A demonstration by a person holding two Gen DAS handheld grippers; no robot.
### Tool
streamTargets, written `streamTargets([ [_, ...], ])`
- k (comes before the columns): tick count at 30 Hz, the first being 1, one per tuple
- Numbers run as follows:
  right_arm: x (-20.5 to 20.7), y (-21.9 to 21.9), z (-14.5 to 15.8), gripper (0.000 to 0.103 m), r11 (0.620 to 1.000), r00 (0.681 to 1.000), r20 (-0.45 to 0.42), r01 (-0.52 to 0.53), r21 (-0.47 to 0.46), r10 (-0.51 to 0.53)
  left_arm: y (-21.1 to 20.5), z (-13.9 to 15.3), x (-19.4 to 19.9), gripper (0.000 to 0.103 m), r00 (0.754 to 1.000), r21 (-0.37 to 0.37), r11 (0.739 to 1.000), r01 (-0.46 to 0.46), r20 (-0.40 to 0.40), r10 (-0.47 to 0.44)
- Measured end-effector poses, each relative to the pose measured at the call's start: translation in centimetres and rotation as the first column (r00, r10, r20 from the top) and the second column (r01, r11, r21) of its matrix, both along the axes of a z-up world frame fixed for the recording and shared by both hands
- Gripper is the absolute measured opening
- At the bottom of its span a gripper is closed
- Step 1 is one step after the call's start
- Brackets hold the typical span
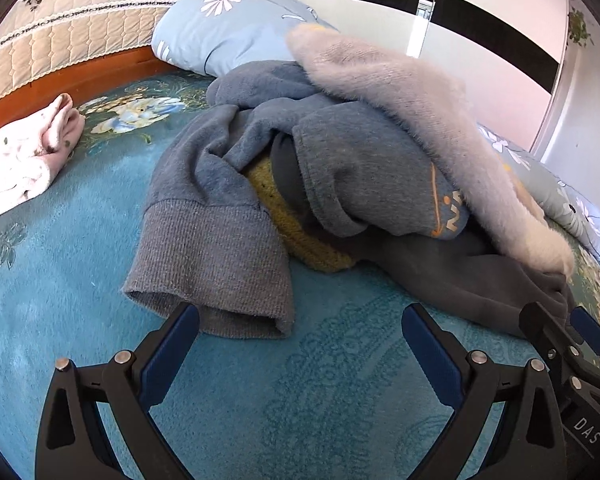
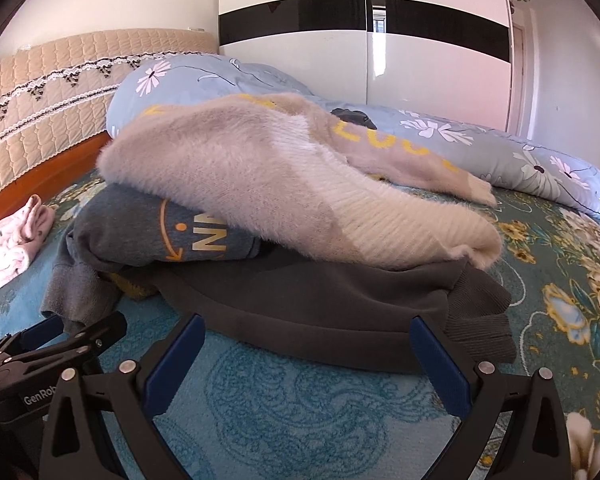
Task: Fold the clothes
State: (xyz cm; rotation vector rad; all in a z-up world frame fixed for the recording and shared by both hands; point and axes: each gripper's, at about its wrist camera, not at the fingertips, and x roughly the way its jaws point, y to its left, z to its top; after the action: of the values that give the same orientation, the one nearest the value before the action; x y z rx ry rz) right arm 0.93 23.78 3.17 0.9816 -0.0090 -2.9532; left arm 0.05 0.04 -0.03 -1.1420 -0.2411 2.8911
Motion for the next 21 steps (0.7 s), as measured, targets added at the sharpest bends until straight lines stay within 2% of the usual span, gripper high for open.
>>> streamTargets([
  [6, 0.2, -0.6, 0.0, 0.103, 1.000, 1.000, 0.001, -0.006, 0.008, 0.006, 0.9, -0.8, 1.4, 0.101, 1.000, -0.002, 1.000, 0.006, -0.021, -0.006],
  [8, 0.0, -0.3, 0.0, 0.103, 1.000, 1.000, 0.003, -0.003, 0.008, 0.003, 0.9, 0.3, 1.1, 0.101, 1.000, 0.011, 1.000, 0.004, -0.017, -0.003],
  [11, 0.0, -0.6, 0.1, 0.103, 0.999, 1.000, 0.009, 0.001, 0.037, -0.002, 0.2, 0.4, 1.2, 0.101, 0.999, 0.002, 1.000, 0.005, -0.032, -0.005],
  [15, -0.2, -0.2, 0.0, 0.103, 1.000, 1.000, 0.001, -0.001, 0.003, 0.001, 0.6, -0.2, 0.8, 0.101, 0.999, -0.015, 1.000, 0.005, -0.042, -0.006],
  [21, -0.1, -0.2, 0.0, 0.103, 1.000, 1.000, 0.003, -0.004, 0.004, 0.004, 0.9, 0.0, 0.9, 0.101, 0.999, -0.009, 1.000, 0.000, -0.049, 0.000],
])
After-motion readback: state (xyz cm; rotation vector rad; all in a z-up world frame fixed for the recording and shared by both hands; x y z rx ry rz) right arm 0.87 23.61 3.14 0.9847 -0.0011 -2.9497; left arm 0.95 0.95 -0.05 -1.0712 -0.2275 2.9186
